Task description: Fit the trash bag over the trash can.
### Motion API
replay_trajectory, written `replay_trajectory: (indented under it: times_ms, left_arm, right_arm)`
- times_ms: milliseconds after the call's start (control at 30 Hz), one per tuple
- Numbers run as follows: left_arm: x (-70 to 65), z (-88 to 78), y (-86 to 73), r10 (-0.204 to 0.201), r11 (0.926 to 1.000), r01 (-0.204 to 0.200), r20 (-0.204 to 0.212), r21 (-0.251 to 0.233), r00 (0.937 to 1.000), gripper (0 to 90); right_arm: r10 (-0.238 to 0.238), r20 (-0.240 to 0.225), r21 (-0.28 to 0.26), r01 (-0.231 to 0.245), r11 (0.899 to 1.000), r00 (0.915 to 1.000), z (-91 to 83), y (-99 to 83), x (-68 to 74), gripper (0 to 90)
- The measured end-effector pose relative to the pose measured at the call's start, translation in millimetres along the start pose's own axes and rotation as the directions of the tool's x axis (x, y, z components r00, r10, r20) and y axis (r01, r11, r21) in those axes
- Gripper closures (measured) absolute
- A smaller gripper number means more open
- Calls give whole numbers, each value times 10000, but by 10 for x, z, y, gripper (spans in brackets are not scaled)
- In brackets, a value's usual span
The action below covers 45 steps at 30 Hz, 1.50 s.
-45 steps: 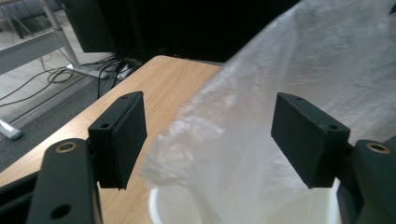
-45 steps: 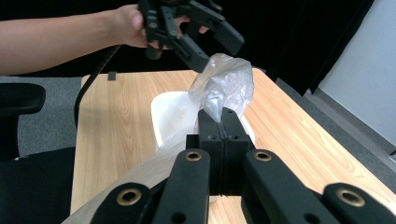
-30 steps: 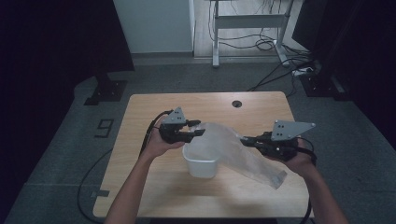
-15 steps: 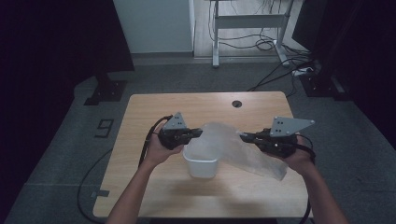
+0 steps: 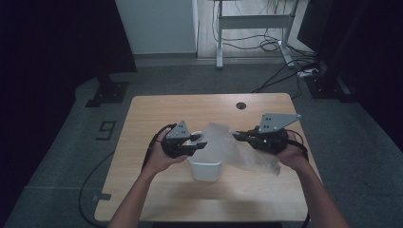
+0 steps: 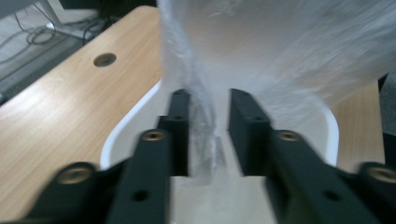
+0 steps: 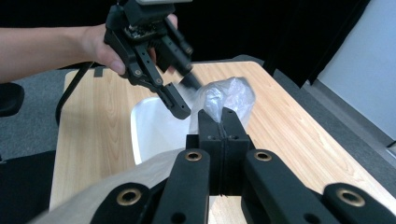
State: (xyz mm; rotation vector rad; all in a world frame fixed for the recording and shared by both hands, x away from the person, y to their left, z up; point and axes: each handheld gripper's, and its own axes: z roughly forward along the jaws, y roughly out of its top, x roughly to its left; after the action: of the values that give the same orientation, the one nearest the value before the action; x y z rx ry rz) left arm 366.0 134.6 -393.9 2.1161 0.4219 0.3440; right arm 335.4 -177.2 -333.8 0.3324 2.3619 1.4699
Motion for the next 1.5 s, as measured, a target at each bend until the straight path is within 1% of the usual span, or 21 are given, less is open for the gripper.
replay_trajectory:
  times_ms: [33, 67, 167, 300, 400, 500, 633, 767, 867, 933, 967, 1033, 1100, 1133, 1200, 1267, 1300, 1367, 1400, 1433, 1500]
  left_arm:
    - [1, -25, 2, 21, 9998, -23, -112, -187, 9999, 512]
    - [4, -49, 6, 15, 9994, -22, -196, -334, 9998, 453]
    - [34, -143, 29, -103, 9970, 82, -275, -766, 9996, 376]
    - [85, -251, 66, -299, 9918, 224, -572, -1261, 9979, 337]
    - [109, -269, 113, -253, 9905, 153, -718, -1370, 9971, 335]
    - [120, -230, 191, -167, 9911, 75, -684, -1331, 9975, 335]
    - [159, -145, 265, -203, 9909, 139, -460, -1341, 9987, 335]
    - [234, -29, 307, -284, 9918, 268, -108, -1246, 9995, 335]
    - [241, 17, 342, 61, 9927, -51, 83, -1209, 9999, 336]
    - [227, 28, 370, 332, 9912, -294, 274, -1294, 9991, 337]
    - [222, 36, 388, 450, 9914, -392, 434, -1251, 9980, 337]
    - [212, 56, 420, 701, 9912, -631, 576, -1163, 9959, 337]
    - [214, 83, 444, 864, 9912, -776, 806, -1071, 9930, 344]
    - [211, 101, 452, 876, 9916, -789, 828, -1026, 9927, 349]
    - [213, 134, 452, 857, 9928, -766, 987, -922, 9914, 391]
    - [207, 159, 448, 842, 9944, -770, 1024, -718, 9912, 476]
    - [194, 170, 448, 861, 9954, -817, 920, -504, 9920, 526]
    - [167, 177, 453, 908, 9956, -883, 855, -316, 9922, 652]
    - [156, 177, 457, 917, 9956, -897, 806, -288, 9925, 719]
    - [136, 171, 464, 948, 9953, -934, 639, -255, 9934, 781]
    - [108, 155, 470, 899, 9958, -887, 576, -221, 9943, 863]
  right_arm:
    - [-8, -24, 8, 8, 10000, 10000, 8, -1, 2, 891]
    - [-26, -44, -5, 26, 10000, 10000, 10, -3, 1, 891]
    - [1, -93, -35, -2, 10000, 10000, 1, -14, 1, 891]
    - [85, -115, -21, -85, 10000, 9999, -12, -53, 1, 891]
    - [122, -163, -79, -123, 9999, 9998, -23, -76, 1, 891]
    - [135, -175, -130, -138, 9998, 9998, -22, -88, -3, 891]
    - [182, -177, -230, -186, 9996, 9997, -31, -91, -6, 891]
    - [167, -218, -294, -174, 9994, 9996, -45, -96, -2, 891]
    - [175, -232, -342, -183, 9992, 9996, -55, -104, -2, 891]
    - [190, -233, -309, -197, 9993, 9995, -57, -112, -5, 891]
    - [184, -245, -300, -191, 9994, 9995, -57, -115, -8, 891]
    - [181, -273, -311, -190, 9993, 9995, -54, -117, -11, 891]
    - [174, -304, -328, -184, 9993, 9994, -52, -114, -13, 891]
    - [174, -334, -343, -186, 9992, 9993, -50, -113, -13, 891]
    - [144, -354, -338, -156, 9993, 9993, -46, -111, -8, 891]
    - [137, -362, -338, -149, 9993, 9993, -44, -111, -5, 891]
    - [139, -359, -323, -150, 9994, 9993, -43, -111, -5, 891]
    - [135, -357, -306, -146, 9994, 9993, -42, -112, -5, 891]
    - [141, -346, -307, -151, 9994, 9993, -43, -113, -7, 891]
    - [143, -333, -310, -153, 9994, 9993, -45, -113, -8, 891]
    - [199, -231, -335, -207, 9992, 9995, -54, -113, -19, 891]
